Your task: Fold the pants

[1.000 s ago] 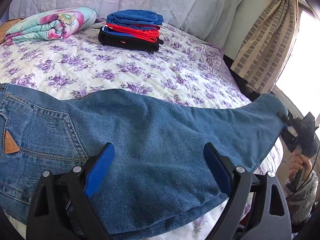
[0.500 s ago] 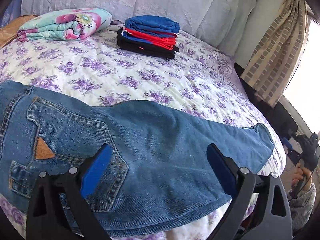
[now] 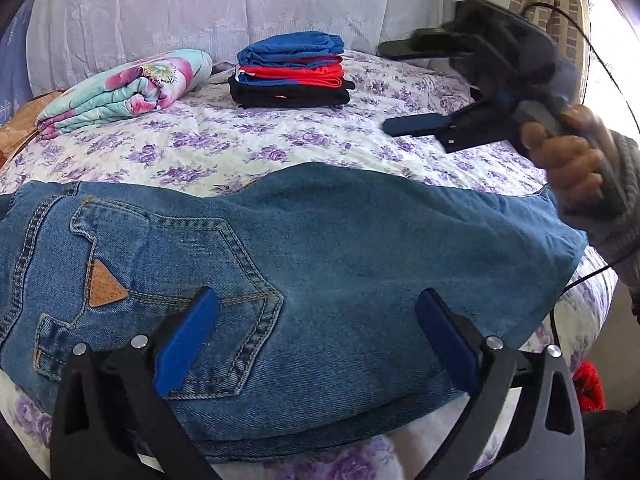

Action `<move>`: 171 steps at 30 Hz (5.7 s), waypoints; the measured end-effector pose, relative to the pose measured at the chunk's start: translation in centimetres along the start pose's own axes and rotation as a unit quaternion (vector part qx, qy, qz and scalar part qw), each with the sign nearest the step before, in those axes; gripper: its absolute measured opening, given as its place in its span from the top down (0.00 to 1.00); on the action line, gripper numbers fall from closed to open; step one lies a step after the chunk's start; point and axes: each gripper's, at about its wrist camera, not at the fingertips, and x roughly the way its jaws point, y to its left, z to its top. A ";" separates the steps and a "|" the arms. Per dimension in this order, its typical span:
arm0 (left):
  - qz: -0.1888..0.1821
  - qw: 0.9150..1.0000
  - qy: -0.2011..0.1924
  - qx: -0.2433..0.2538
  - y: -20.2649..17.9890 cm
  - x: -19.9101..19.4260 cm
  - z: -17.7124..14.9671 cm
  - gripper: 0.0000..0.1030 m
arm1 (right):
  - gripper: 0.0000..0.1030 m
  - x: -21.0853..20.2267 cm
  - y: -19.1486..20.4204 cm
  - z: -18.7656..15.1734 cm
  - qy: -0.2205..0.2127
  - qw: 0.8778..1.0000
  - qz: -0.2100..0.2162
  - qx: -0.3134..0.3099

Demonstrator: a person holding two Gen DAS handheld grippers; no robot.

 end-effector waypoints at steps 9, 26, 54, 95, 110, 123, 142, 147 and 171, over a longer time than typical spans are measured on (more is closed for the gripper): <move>-0.017 1.000 0.001 -0.009 0.3 0.2 0.3 0.05 | 0.20 6.0 0.9 -0.5 0.116 0.993 0.003 -0.014; -0.027 1.000 -0.001 -0.017 0.5 0.4 0.4 0.05 | 0.08 9.0 1.2 0.3 0.184 0.982 0.044 -0.024; -0.024 0.999 0.001 -0.032 0.8 0.8 0.9 0.05 | 0.80 8.9 2.9 -1.4 0.068 0.982 -0.118 -0.131; -0.002 0.999 0.006 -0.041 1.0 0.6 1.2 0.05 | 0.34 -3.6 5.7 -7.5 -0.165 0.967 -0.175 -0.078; 0.034 0.980 -0.080 -0.179 8.3 -7.6 3.0 0.05 | 0.24 -25.7 -4.2 -30.4 -0.379 0.878 -0.208 0.206; 0.045 0.981 -0.064 -0.178 8.1 -7.6 2.6 0.05 | 0.24 -24.3 -12.0 -30.4 -0.414 0.843 -0.146 0.310; 0.008 1.000 0.000 -0.021 -6.5 -1.4 3.4 0.05 | 0.79 -22.4 -12.9 -28.5 -0.478 0.822 -0.206 0.233; 0.082 0.994 0.068 0.002 -7.1 4.1 1.7 0.04 | 0.80 -22.2 -12.9 -28.7 -0.479 0.823 -0.210 0.220; 0.189 0.928 -0.112 -0.302 19.5 -15.4 1.3 0.05 | 0.87 -18.1 3.8 -22.1 -0.448 0.799 -0.396 -0.063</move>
